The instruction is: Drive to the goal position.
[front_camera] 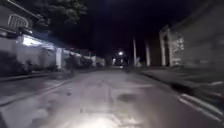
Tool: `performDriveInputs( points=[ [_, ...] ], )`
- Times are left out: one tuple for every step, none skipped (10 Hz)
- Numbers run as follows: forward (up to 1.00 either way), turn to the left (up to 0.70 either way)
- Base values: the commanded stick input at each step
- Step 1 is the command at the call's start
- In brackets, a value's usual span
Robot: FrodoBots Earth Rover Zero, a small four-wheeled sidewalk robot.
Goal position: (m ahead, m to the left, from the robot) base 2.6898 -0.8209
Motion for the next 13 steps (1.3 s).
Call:
performDriveInputs(
  points=[
    [0.50, 0.00],
    [0.50, 0.00],
    [0.50, 0.00],
    [0.50, 0.00],
    [0.50, 0.00],
    [0.50, 0.00],
    [0.50, 0.00],
    [0.50, 0.00],
    [0.50, 0.00],
    [0.50, 0.00],
    [0.50, 0.00],
    [0.50, 0.00],
    [0.50, 0.00]
  ],
)
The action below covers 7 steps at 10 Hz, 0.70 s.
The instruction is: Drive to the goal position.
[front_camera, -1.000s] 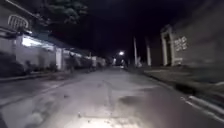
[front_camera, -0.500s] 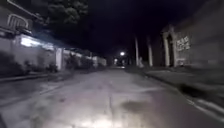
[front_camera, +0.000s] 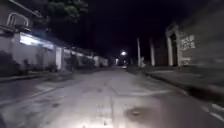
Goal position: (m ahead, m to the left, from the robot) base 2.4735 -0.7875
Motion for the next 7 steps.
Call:
performDriveInputs(
  points=[
    [0.50, 0.00],
    [0.50, 0.00],
    [0.50, 0.00],
    [0.50, 0.00],
    [0.50, 0.00],
    [0.50, 0.00],
    [0.50, 0.00]
  ],
)
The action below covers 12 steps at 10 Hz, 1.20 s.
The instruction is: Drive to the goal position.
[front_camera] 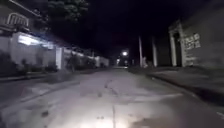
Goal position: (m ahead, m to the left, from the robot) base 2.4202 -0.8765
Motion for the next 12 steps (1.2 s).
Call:
performDriveInputs(
  points=[
    [0.50, 0.00],
    [0.50, 0.00],
    [0.50, 0.00],
    [0.50, 0.00],
    [0.50, 0.00],
    [0.50, 0.00],
    [0.50, 0.00],
    [0.50, 0.00],
    [0.50, 0.00],
    [0.50, 0.00],
    [0.50, 0.00],
    [0.50, 0.00]
  ],
)
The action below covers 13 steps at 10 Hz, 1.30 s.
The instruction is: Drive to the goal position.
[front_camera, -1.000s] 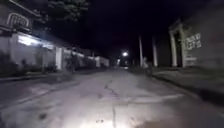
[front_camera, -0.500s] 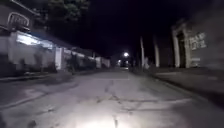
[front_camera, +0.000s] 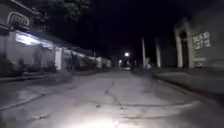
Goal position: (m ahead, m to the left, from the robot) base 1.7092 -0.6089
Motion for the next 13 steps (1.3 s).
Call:
performDriveInputs(
  points=[
    [0.50, 0.00],
    [0.50, 0.00],
    [0.50, 0.00],
    [0.50, 0.00],
    [0.50, 0.00],
    [0.50, 0.00],
    [0.50, 0.00],
    [0.50, 0.00],
    [0.50, 0.00],
    [0.50, 0.00],
    [0.50, 0.00],
    [0.50, 0.00],
    [0.50, 0.00]
  ],
)
